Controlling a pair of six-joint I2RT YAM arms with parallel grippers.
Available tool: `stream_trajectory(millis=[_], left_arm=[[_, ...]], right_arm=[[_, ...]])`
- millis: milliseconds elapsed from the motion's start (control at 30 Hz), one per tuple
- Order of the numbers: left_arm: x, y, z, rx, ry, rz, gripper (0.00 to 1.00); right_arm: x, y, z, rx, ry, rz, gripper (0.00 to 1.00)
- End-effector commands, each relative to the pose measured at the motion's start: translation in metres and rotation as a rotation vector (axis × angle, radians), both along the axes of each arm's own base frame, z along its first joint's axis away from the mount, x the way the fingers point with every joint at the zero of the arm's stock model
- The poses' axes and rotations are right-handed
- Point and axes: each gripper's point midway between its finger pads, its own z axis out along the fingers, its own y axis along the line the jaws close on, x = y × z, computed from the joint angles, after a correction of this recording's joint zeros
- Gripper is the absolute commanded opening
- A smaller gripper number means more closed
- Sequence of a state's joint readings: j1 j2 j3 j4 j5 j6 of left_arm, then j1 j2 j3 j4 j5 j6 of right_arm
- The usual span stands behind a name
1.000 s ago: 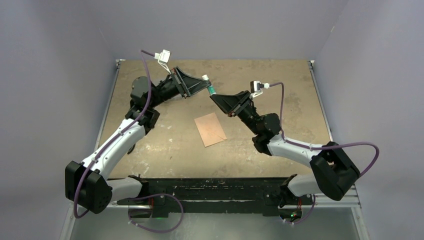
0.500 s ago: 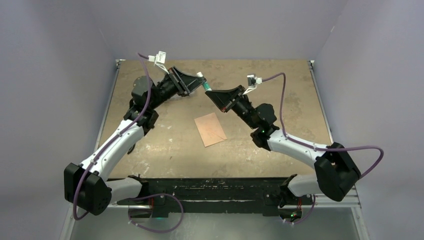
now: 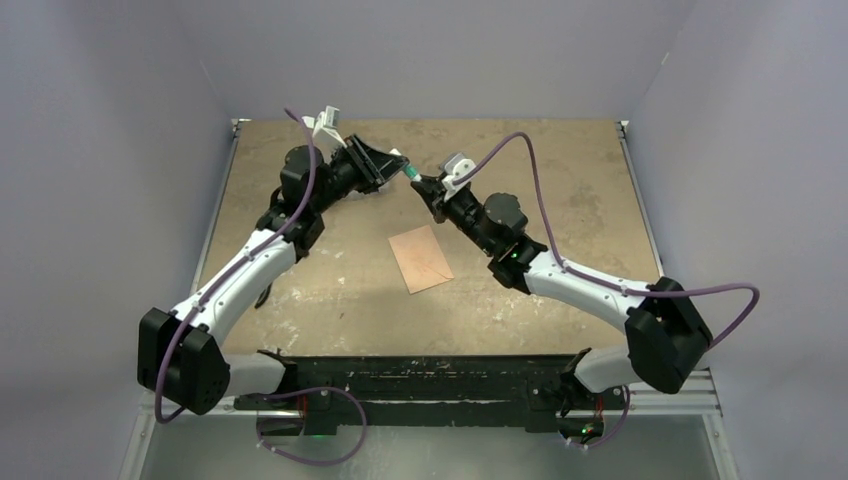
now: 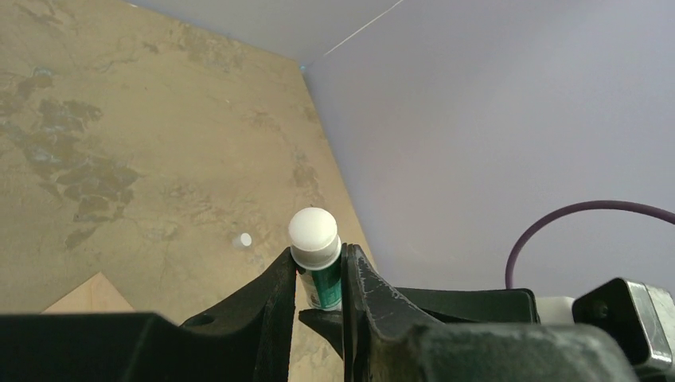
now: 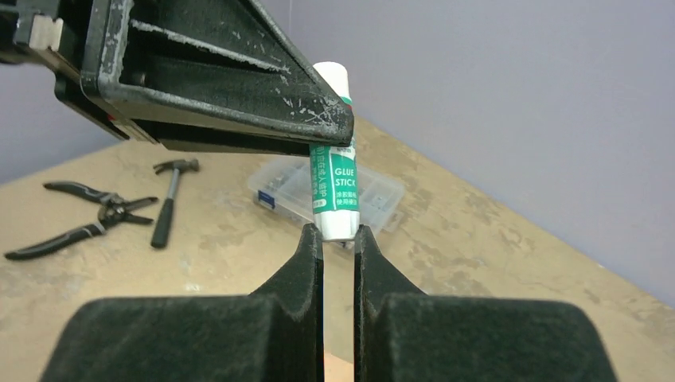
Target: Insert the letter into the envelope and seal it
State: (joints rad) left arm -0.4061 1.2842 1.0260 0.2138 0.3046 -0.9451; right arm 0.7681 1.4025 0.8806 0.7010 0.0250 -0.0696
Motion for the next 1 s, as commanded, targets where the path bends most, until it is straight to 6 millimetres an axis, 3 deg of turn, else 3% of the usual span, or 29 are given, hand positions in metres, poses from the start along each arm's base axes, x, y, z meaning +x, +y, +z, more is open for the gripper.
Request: stream_trajectory(millis=[0,33,67,133,267,433,633,767,967], left_arm=[[-0.009,-0.009,-0.004,0.073,-0.008,-0.078,0.00],[-0.011,-0.011,0.001,0.075,-0.038,-0.095,0.00],[-0.013,-0.013,0.006,0.078,-0.070,-0.113,0.00],[-0.017,-0.015,0.016,0.102,-0.152,-0.146,0.00],[-0.030,-0.013,0.031,0.180,-0.352,-0.191,0.00],[-0.063,-0.014,0.048,0.229,-0.627,-0.292,0.00],[-0.113,-0.021,0.062,0.220,-0.863,-0.496,0.00],[-0.133,-0.023,0.075,0.139,-0.873,-0.571,0.00],[-0.141,-0.019,0.111,-0.085,-0.763,-0.542,0.00]], right_arm=[[0.005,-0.021,0.071,-0.005,-0.202,-0.083,0.00],[0.000,-0.018,0.078,0.034,-0.171,-0.050,0.10],[-0.007,-0.016,0.085,0.085,-0.131,-0.010,0.34],[-0.020,-0.013,0.098,0.173,-0.037,0.068,0.61],[-0.041,-0.024,0.117,0.365,0.165,0.160,0.77],[-0.065,-0.045,0.124,0.627,0.338,0.247,0.81],[-0.092,-0.047,0.119,0.654,0.342,0.356,0.81],[-0.101,-0.048,0.108,0.715,0.419,0.391,0.79],[-0.131,-0.053,0.119,0.885,0.453,0.589,0.79]])
